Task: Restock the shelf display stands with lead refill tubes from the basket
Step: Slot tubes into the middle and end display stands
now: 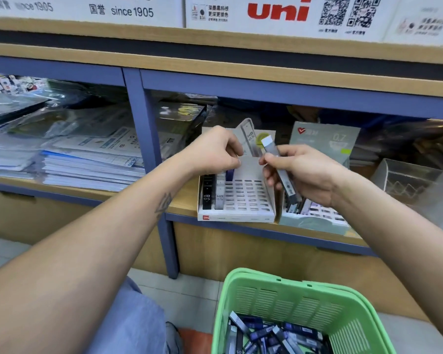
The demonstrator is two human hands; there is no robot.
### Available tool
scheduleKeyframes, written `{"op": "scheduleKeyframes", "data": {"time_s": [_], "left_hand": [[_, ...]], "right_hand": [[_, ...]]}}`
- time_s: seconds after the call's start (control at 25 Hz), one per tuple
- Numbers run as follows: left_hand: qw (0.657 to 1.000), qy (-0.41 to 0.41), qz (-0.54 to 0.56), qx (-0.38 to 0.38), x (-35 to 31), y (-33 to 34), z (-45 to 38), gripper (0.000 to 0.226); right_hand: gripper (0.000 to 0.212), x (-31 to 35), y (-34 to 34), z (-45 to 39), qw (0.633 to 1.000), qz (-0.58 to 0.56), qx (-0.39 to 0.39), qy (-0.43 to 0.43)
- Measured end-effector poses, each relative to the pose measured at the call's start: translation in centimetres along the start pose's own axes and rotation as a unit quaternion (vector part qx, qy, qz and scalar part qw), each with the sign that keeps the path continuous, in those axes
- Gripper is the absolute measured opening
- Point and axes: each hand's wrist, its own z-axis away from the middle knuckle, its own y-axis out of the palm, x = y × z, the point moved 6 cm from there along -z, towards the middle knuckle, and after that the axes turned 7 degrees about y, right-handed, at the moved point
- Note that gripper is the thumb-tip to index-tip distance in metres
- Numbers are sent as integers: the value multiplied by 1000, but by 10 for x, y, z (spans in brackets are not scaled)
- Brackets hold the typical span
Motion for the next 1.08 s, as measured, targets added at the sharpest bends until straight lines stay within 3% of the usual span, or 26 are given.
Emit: {"op": "scheduleKeyframes", "data": {"time_s": [0.28, 0.4, 0.56, 0.72, 1.08], "left_hand": [[991, 84, -96, 40, -65, 58, -37, 23], [983, 115, -129, 58, -84, 86, -51, 26], [981, 126, -135, 57, -96, 107, -70, 33], [980, 138, -127, 60, -104, 123, -80, 33], [967, 167, -151, 116, -105, 145, -94, 28]], "right_hand": [[20, -7, -102, 35, 985, 83, -132, -72], [38, -15, -133, 40, 961, 163, -191, -115], [31, -23, -152, 37, 938, 232, -222, -133], [29, -31, -168, 33, 886, 363, -264, -119], [23, -33, -190, 22, 863, 333, -344, -162]]}}
